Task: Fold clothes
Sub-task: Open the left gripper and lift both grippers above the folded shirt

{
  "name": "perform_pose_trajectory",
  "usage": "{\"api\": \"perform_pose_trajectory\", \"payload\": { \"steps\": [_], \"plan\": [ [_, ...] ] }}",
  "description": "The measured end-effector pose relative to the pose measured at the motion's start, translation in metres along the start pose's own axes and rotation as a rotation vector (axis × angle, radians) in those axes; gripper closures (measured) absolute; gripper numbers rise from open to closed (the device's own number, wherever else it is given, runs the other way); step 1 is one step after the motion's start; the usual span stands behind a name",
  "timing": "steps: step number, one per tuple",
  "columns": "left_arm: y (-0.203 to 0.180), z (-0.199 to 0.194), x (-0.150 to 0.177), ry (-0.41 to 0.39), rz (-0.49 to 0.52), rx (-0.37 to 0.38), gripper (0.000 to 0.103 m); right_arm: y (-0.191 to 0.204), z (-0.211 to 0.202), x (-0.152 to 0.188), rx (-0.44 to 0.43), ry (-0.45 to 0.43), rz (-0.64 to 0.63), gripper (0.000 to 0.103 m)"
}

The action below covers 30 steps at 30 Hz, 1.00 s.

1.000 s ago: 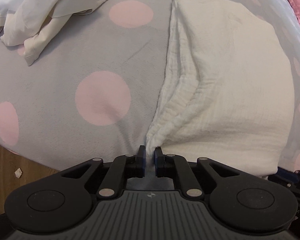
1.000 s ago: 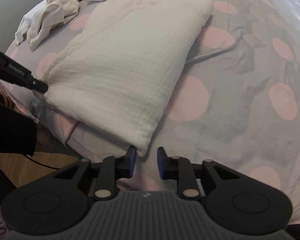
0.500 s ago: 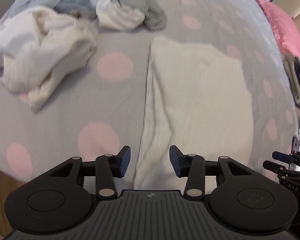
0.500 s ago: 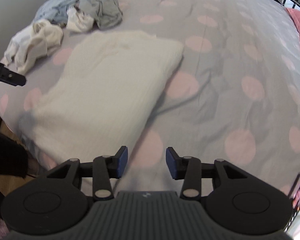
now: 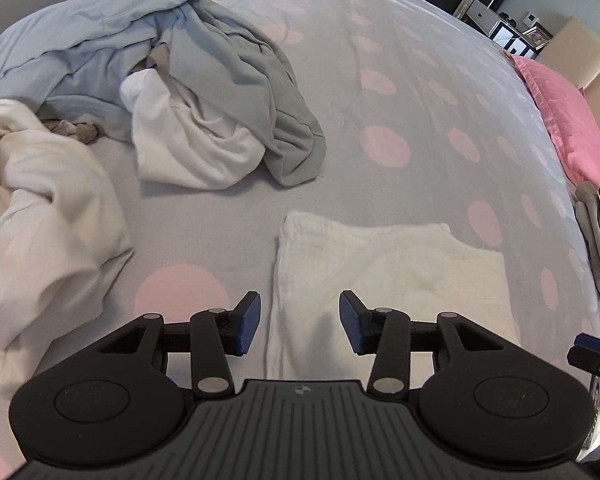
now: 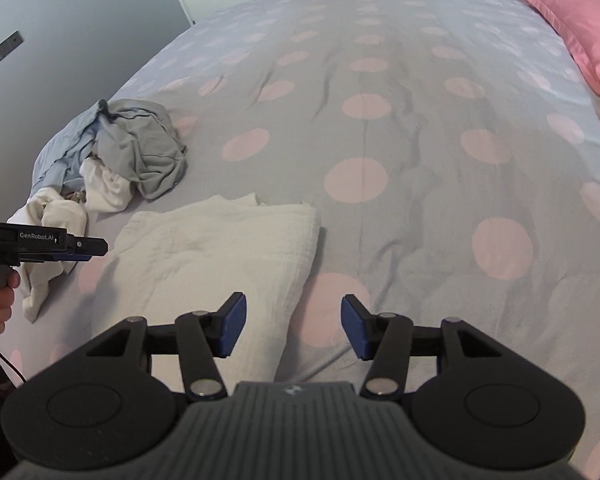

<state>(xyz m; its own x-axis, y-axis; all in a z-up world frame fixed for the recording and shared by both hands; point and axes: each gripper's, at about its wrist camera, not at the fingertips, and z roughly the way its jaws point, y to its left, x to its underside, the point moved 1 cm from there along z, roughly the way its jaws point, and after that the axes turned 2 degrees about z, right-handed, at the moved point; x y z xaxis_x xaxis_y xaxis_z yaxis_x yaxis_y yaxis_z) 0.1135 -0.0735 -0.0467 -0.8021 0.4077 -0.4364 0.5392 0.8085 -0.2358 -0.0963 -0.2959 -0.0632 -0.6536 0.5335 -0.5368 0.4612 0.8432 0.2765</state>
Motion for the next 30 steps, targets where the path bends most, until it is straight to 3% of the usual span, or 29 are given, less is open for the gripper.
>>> {"api": "perform_pose_trajectory", "payload": {
  "steps": [4,7,10,13,18,19,20,21,30],
  "plan": [
    [-0.01,0.016,-0.003,0.005,0.055,-0.044,0.062,-0.007,0.013,0.0,-0.002,0.015,0.03,0.047],
    [-0.016,0.021,-0.001,-0.008,0.098,-0.076,0.073,-0.011,0.02,0.0,-0.002,0.025,0.046,0.047],
    [-0.017,0.027,0.001,0.028,0.13,-0.064,0.083,-0.016,0.025,0.001,0.008,0.034,0.058,0.047],
    [-0.015,0.033,0.006,0.043,0.133,-0.073,0.083,-0.019,0.029,0.002,0.012,0.044,0.072,0.047],
    [-0.015,0.029,0.008,-0.01,0.138,-0.067,0.083,-0.019,0.031,0.003,0.009,0.047,0.077,0.047],
    [-0.017,0.028,0.009,-0.021,0.147,-0.065,0.087,-0.018,0.03,0.003,0.008,0.046,0.074,0.047],
    [-0.019,0.027,0.008,-0.034,0.158,-0.065,0.099,-0.017,0.03,0.004,0.008,0.044,0.07,0.047],
    [-0.022,0.025,0.008,-0.042,0.166,-0.071,0.102,-0.016,0.03,0.004,0.008,0.043,0.067,0.047],
    [-0.038,-0.012,-0.016,-0.187,0.17,-0.068,0.103,-0.014,0.03,0.005,0.029,0.034,0.066,0.047]
  ]
}}
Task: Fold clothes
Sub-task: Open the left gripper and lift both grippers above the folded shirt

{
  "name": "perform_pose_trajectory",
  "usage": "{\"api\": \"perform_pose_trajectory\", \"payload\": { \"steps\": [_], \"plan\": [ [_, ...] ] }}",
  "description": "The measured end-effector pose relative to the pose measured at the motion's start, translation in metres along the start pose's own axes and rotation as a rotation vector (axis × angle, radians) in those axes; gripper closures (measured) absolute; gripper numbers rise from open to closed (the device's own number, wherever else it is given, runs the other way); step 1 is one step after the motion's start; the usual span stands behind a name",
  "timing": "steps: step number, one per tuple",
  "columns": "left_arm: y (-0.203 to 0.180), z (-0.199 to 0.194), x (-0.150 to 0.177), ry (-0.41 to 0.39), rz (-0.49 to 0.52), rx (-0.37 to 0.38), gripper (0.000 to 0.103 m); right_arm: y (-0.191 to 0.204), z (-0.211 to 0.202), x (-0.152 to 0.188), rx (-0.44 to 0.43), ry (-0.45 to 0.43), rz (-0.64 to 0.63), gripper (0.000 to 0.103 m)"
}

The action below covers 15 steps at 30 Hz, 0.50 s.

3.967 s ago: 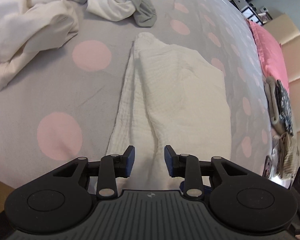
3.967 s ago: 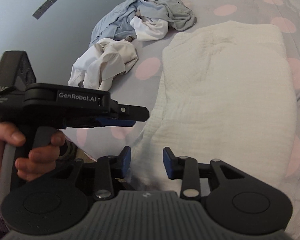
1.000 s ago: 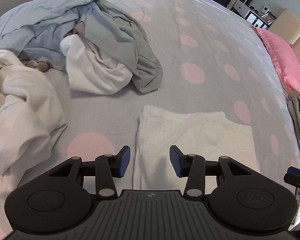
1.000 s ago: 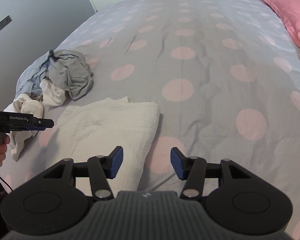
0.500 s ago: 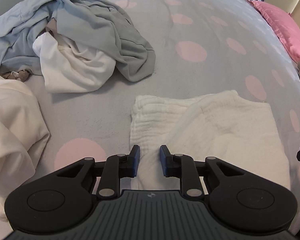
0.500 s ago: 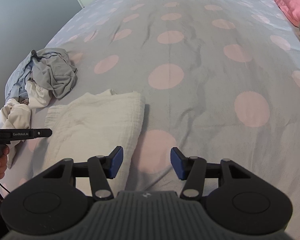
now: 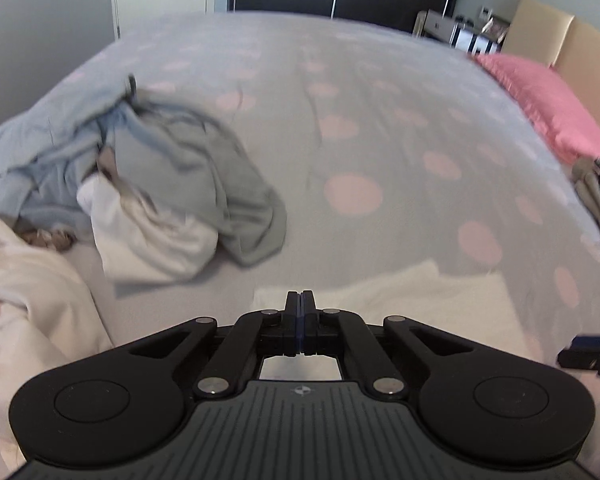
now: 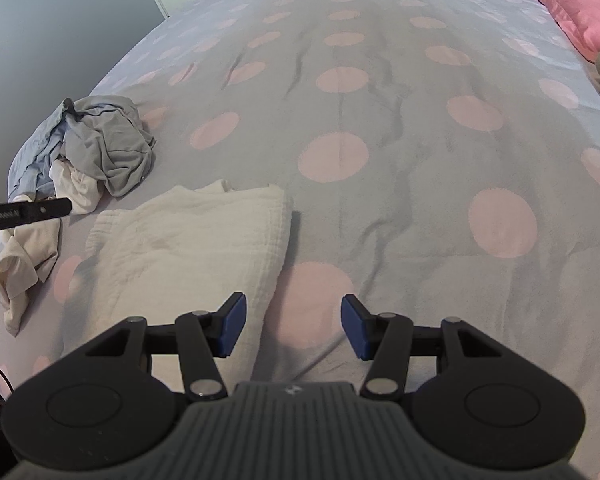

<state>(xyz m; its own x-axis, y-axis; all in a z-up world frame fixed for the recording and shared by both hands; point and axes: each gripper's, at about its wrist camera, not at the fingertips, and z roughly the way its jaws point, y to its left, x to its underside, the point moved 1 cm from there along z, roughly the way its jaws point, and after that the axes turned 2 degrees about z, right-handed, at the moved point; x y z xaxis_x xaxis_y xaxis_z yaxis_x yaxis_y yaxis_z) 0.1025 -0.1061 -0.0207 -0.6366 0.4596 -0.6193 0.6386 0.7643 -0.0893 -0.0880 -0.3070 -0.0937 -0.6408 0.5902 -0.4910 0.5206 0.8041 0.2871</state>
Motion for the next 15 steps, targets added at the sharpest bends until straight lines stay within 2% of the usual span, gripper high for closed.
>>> {"api": "perform_pose_trajectory", "payload": {
  "steps": [4,5,7,11,15],
  "plan": [
    [0.012,0.014,0.0,0.073,-0.077,0.022,0.101,-0.001,0.002,0.0,0.001,0.006,0.003,0.047],
    [0.015,0.017,0.003,0.08,-0.086,0.022,0.091,-0.001,0.002,-0.001,0.001,0.006,0.002,0.047],
    [0.018,0.021,0.008,0.089,-0.09,0.018,0.078,-0.002,0.002,-0.001,-0.003,0.008,0.006,0.047],
    [0.022,0.033,0.021,0.146,-0.107,0.038,0.074,-0.004,0.005,0.0,-0.008,0.024,0.018,0.047],
    [0.017,0.042,0.034,0.203,-0.07,0.008,0.073,-0.005,0.008,0.0,-0.01,0.034,0.013,0.045]
  ]
}}
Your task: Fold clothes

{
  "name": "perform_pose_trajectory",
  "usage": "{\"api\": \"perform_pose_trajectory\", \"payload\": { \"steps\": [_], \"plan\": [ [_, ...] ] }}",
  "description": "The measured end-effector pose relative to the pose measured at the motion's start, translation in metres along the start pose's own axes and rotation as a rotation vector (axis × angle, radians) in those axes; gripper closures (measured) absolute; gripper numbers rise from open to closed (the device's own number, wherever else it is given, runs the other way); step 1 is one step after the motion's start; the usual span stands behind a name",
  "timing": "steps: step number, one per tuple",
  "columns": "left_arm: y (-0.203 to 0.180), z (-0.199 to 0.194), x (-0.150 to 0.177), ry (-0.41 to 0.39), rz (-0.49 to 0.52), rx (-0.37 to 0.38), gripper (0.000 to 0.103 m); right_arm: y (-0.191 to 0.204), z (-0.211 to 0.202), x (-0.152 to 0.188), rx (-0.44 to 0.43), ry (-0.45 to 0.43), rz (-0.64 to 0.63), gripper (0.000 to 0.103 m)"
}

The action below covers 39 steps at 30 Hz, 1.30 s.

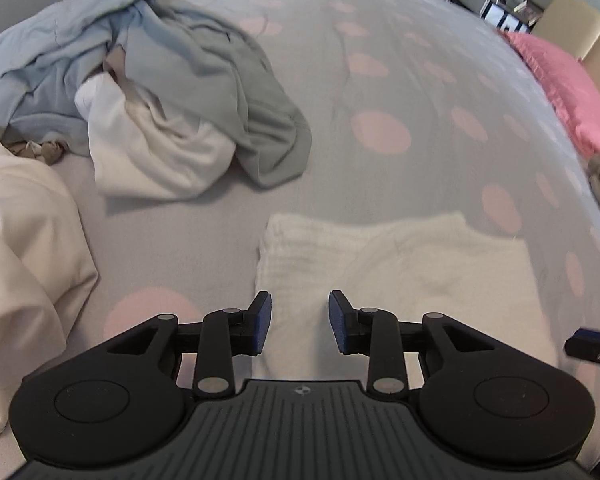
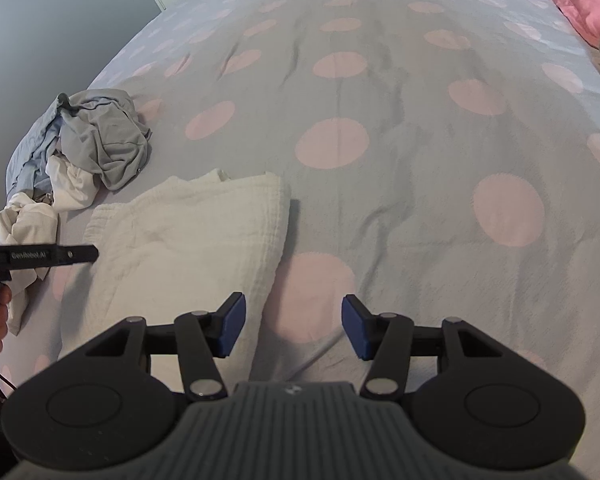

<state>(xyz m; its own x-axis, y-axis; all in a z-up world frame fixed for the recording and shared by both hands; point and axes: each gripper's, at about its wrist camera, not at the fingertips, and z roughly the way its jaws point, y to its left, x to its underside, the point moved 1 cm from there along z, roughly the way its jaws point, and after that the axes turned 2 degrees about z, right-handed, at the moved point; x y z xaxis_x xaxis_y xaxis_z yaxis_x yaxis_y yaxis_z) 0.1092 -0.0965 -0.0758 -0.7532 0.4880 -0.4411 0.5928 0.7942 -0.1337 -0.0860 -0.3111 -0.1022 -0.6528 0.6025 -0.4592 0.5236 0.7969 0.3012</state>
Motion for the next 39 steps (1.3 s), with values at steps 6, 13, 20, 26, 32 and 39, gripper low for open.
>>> {"api": "perform_pose_trajectory", "payload": {
  "steps": [6,13,20,26,32,39],
  "plan": [
    [-0.004,0.006,0.011,0.012,0.031,-0.04,0.07,0.002,0.008,0.001,0.003,0.02,-0.008,0.044],
    [-0.012,0.009,0.011,0.004,0.062,-0.055,0.082,0.008,0.012,0.002,0.018,0.014,-0.038,0.044],
    [-0.028,-0.011,0.007,-0.088,0.168,-0.076,0.094,0.013,0.01,0.004,0.034,-0.007,-0.054,0.044],
    [-0.033,-0.022,-0.001,-0.14,0.199,-0.078,0.094,0.02,0.008,0.005,0.041,-0.046,-0.091,0.04],
    [-0.025,-0.008,0.003,-0.088,0.156,-0.1,0.08,0.029,0.01,0.008,0.024,-0.061,-0.161,0.04],
    [-0.002,-0.021,0.007,-0.101,0.04,-0.037,0.049,0.023,0.013,0.012,-0.041,-0.02,-0.092,0.024]
  ]
}}
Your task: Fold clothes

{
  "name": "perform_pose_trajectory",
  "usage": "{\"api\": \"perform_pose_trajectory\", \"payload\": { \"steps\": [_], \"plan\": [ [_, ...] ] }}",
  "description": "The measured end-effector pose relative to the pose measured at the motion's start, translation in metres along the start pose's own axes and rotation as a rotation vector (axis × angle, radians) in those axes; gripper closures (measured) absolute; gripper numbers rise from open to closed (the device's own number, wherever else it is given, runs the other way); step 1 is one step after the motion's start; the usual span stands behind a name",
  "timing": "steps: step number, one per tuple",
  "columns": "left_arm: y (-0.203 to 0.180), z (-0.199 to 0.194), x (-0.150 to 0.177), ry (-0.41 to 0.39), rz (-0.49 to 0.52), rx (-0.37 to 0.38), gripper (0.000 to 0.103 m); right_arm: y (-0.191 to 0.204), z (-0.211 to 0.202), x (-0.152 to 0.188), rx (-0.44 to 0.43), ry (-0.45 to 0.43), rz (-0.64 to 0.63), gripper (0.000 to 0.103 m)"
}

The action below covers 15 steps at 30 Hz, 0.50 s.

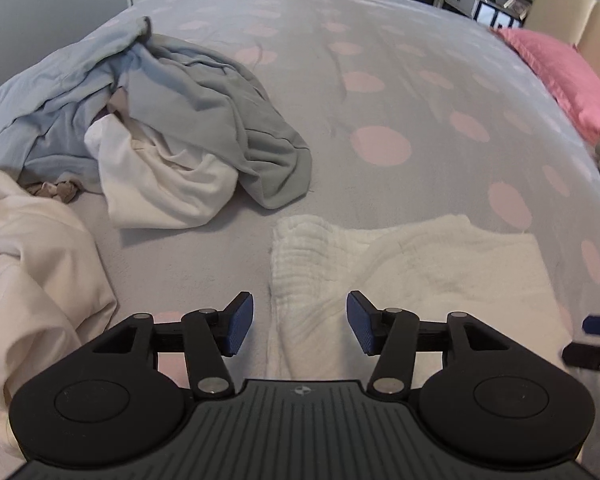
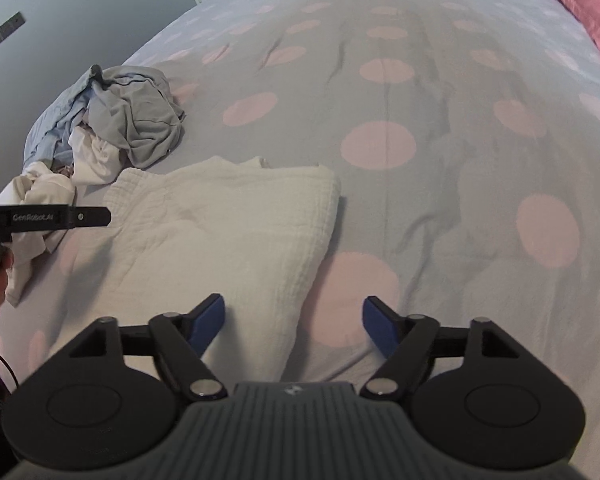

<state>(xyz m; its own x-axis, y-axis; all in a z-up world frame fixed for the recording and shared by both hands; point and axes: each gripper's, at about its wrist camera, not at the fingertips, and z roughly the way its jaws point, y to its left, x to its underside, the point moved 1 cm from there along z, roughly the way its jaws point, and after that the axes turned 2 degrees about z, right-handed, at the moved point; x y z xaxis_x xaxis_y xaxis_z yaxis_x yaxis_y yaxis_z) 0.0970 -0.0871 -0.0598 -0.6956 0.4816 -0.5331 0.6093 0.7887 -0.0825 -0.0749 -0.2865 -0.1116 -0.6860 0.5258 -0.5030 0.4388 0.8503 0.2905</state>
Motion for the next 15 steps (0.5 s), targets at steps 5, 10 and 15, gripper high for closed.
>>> {"api": "perform_pose_trajectory", "payload": {
  "steps": [5,10,15],
  "plan": [
    [0.018,0.005,0.017,0.049,-0.066,0.039,0.048,-0.01,0.005,0.003,0.001,0.018,0.077,0.023],
    [0.026,0.018,0.035,0.067,-0.127,0.113,0.045,-0.014,0.011,0.003,-0.009,0.036,0.148,0.023],
    [0.01,0.03,0.031,0.069,-0.063,0.128,0.031,-0.013,0.023,0.001,-0.028,0.058,0.177,0.023]
  ]
}}
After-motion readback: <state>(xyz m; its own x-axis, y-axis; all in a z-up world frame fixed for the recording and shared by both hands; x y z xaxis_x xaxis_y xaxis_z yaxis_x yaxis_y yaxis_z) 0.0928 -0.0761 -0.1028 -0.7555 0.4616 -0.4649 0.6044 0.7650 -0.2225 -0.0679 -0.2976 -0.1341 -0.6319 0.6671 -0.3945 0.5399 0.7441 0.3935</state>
